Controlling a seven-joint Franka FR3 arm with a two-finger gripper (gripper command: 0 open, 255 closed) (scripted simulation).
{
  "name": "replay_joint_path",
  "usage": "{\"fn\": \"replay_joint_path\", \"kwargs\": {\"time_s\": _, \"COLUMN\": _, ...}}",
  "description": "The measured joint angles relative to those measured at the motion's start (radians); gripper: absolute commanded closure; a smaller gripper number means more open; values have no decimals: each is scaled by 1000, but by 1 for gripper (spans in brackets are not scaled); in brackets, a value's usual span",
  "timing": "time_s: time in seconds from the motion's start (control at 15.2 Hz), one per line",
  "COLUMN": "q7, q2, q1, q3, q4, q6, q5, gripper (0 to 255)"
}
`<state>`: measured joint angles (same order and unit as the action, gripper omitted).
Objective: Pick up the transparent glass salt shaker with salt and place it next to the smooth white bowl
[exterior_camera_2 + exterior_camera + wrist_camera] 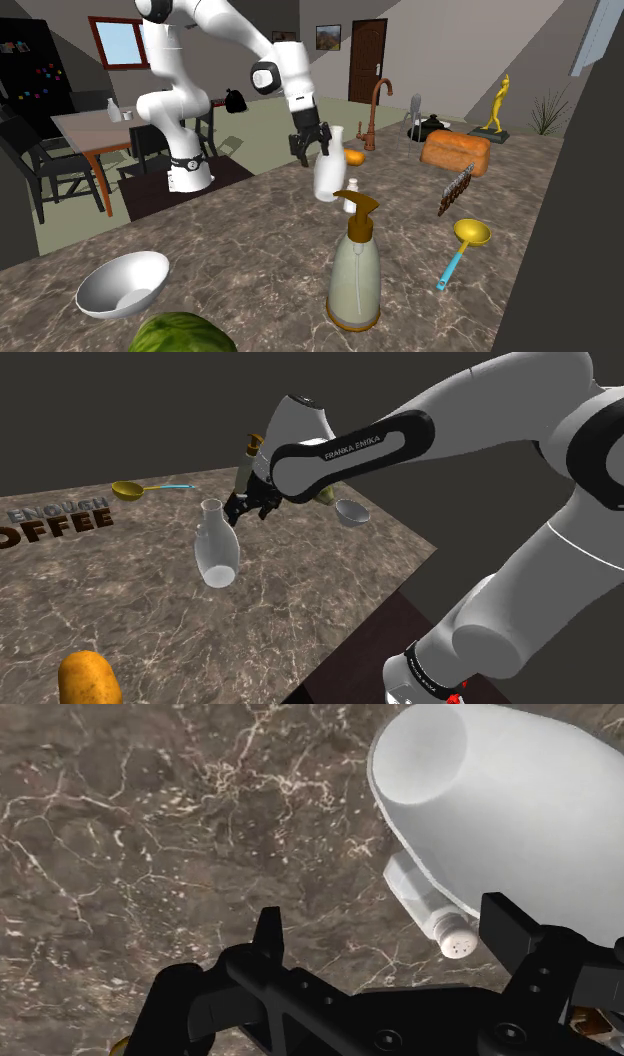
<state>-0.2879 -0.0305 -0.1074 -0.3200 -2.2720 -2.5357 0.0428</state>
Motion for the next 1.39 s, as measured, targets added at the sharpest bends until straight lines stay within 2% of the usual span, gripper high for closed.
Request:
{"fn": "replay_joint_path", "kwargs": {"time_s": 0.53, "q7": -112, "q2": -316, "q1": -84, "q3": 14, "q4": 231, "q6": -98, "q5": -166, "gripper": 0}}
{"fn": "replay_joint_path", "kwargs": {"time_s": 0.92, "q7": -137, "q2": -410, "q1": -114, "q3": 39, "q4": 279, "q6": -147, "q5": -207, "gripper": 0}}
{"fn": "replay_joint_path", "kwargs": {"time_s": 1.39, "q7": -147, "q2": -440, "q1": -125, "q3": 49, "q4": 289, "q6": -167, "q5": -220, "gripper": 0}}
